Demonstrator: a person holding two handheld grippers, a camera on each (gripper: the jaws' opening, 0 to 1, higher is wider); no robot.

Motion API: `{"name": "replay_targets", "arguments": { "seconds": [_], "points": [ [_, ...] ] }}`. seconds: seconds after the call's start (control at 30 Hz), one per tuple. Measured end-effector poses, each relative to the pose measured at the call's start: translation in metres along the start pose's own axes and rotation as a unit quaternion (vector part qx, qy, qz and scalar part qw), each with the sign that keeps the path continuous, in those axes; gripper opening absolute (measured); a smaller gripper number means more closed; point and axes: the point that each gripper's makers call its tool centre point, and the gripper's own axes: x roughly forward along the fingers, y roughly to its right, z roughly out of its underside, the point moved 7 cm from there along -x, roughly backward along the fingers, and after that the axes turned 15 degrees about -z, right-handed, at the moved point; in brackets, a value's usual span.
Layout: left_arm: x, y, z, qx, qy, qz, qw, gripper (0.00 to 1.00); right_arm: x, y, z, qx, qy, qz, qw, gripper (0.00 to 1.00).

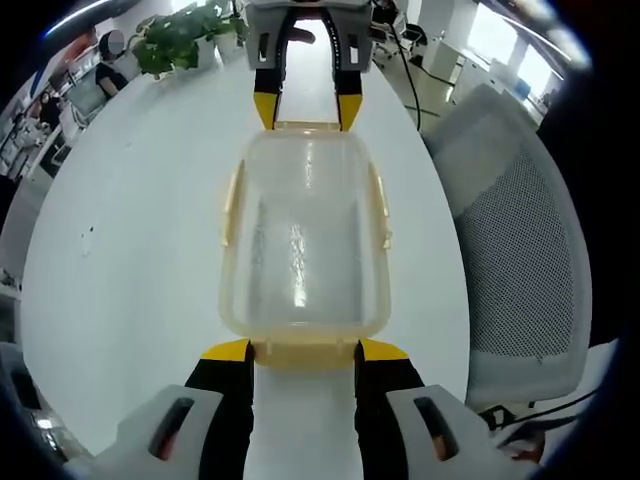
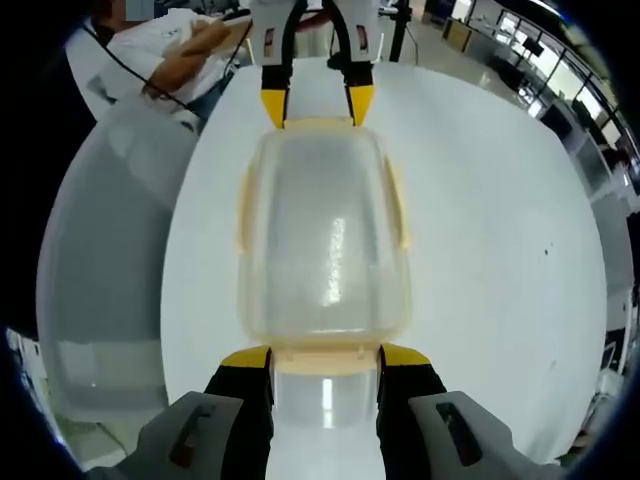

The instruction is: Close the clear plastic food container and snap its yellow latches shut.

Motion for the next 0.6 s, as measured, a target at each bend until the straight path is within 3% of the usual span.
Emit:
{"name": "replay_targets", "arguments": {
  "seconds": [0.6],
  "points": [
    [0.014,0.001,-0.021,0.005,0.001,0.007,1.0000,0.38,-0.002,0.000,0.025,0.012,-0.002,-0.005,0.9999,0.39]
  ]
}}
